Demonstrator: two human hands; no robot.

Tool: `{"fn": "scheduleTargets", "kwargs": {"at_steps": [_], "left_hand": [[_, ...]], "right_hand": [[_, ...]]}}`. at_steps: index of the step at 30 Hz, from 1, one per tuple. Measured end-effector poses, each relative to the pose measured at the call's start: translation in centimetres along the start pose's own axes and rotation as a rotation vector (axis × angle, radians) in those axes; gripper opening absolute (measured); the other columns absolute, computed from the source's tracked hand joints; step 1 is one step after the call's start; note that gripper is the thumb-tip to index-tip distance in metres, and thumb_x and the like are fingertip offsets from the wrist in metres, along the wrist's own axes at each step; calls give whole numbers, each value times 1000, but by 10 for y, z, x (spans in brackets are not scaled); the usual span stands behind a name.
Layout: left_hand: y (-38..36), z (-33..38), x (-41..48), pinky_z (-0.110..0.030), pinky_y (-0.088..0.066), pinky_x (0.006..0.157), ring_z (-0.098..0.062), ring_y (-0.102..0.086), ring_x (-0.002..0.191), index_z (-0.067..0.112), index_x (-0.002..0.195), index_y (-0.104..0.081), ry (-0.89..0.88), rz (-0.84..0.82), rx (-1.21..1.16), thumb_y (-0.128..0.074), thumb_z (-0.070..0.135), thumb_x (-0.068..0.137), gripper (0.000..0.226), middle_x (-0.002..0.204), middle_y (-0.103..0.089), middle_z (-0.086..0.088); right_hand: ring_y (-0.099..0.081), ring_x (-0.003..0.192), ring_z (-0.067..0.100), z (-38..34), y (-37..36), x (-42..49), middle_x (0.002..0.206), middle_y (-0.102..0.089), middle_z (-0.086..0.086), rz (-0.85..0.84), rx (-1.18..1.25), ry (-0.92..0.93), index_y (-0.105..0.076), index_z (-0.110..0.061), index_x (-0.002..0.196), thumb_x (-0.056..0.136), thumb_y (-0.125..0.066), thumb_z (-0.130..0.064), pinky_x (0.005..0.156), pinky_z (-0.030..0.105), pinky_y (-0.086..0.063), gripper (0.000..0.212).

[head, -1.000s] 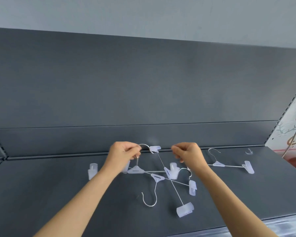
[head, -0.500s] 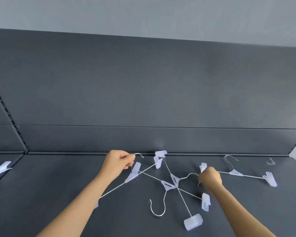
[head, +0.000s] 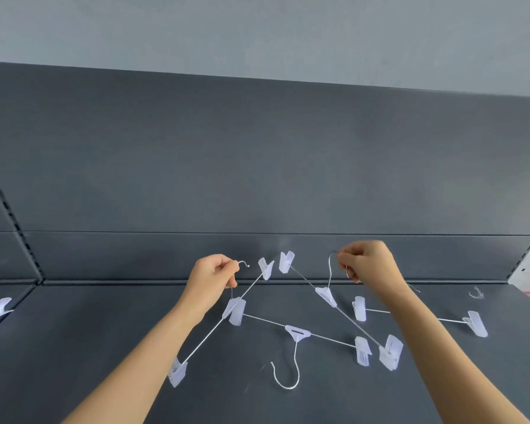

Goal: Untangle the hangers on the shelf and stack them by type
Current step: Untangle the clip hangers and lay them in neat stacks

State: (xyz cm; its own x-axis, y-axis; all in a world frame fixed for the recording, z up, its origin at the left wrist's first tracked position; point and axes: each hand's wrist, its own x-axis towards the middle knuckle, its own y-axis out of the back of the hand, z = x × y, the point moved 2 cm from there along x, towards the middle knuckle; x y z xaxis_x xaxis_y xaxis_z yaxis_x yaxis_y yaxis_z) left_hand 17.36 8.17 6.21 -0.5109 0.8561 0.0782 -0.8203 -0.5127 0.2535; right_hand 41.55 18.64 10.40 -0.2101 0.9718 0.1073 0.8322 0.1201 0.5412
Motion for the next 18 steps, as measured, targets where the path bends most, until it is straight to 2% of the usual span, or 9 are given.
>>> {"fn": "scheduleTargets", "kwargs": {"at_steps": [2,4,6,8,10,14,18], "left_hand": [[4,6,1,-28,-50,70,-16,-55,61,8,69,-60,-17,23,-15,-54,7,87,19,56,-55,-2],[11,9,4,-28,-48,69,-17,-55,61,7,72,-60,-31,59,-8,-55,8,87,16,59,-56,-5],[20,10,8,-29,-47,69,-18,-53,61,7,71,-60,-35,91,10,-55,7,87,16,59,-55,-6],[26,10,11,-30,-47,69,-18,-52,60,7,69,-59,-36,111,23,-54,5,86,19,58,-55,-6],[28,11,12,-28,-46,68,-17,-51,59,8,66,-57,-38,97,29,-53,3,86,21,58,-55,-5],[19,14,7,-21,-47,64,-15,-53,57,8,65,-59,-34,-2,19,-52,2,87,23,58,-59,-3],[-2,18,-3,-17,-49,62,-9,-58,54,11,66,-62,-27,-113,-19,-54,3,86,23,54,-64,4]], "right_hand": [[-37,41,10,-10,7,-5,46,-49,1,39,-30,63,-61,-2,61,80,-54,-3,42,19,-34,20],[-39,47,14,-16,14,-8,51,-53,1,54,-22,101,-65,-8,65,82,-55,-5,44,20,-35,20],[-41,49,16,-20,21,-10,55,-57,0,88,7,128,-65,-16,64,82,-57,-6,47,23,-38,22],[-43,50,14,-22,27,-12,58,-59,-1,98,19,146,-67,-16,67,82,-59,-6,49,23,-38,20],[-42,49,12,-21,26,-13,57,-57,0,11,-17,150,-69,-15,70,82,-60,-7,50,23,-37,17],[-39,47,6,-17,7,-16,51,-52,-7,-265,-86,167,-68,-30,61,82,-63,-7,54,20,-39,31],[-47,51,4,-21,-23,-22,53,-57,-8,-383,-16,200,-67,-32,62,82,-62,-4,54,13,-40,35]]}}
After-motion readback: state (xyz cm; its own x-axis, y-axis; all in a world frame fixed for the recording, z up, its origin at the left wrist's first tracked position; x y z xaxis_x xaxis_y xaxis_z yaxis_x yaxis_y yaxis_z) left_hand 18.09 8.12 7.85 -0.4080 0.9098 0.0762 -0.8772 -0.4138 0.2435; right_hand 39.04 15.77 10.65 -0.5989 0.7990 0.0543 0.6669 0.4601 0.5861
